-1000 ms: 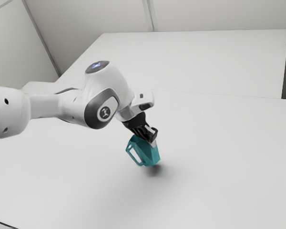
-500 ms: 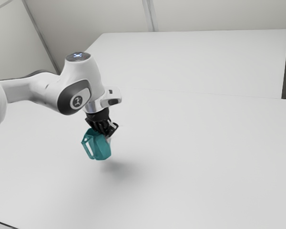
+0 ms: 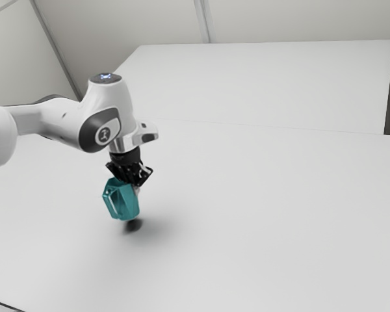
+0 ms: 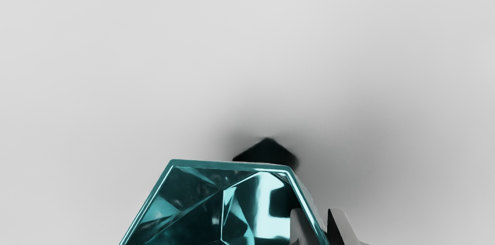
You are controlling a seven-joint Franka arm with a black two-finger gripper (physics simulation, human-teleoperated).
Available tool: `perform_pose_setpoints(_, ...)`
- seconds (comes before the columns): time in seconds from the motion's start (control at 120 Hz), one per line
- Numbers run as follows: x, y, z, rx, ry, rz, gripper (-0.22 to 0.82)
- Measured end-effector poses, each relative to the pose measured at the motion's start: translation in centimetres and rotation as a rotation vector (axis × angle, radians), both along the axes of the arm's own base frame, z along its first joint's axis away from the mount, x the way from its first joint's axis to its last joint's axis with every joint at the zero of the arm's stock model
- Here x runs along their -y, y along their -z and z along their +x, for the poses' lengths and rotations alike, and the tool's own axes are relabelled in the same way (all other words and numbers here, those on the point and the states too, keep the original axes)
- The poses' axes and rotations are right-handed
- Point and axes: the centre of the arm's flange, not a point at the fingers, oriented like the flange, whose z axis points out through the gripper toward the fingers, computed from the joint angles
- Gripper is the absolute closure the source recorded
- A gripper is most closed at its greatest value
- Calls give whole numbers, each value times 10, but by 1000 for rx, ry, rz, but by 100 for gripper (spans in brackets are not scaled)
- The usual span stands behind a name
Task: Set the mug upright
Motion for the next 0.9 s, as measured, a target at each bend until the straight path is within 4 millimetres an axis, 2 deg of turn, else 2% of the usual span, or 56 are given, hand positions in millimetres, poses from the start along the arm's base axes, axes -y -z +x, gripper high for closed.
perform_pose_setpoints(0.208,6,11,19,98,-25,-32,74)
perform_pose_setpoints(0.308,9,9,22,137,-30,-40,74)
perform_pose_setpoints(0.375,13,8,18,151,-30,-42,75)
perform_pose_setpoints(0.483,25,14,-3,148,-12,-43,75)
perform_pose_setpoints(0.558,29,21,-11,139,-8,-43,74)
perform_pose_setpoints(0.9,28,33,-8,154,-29,-49,74)
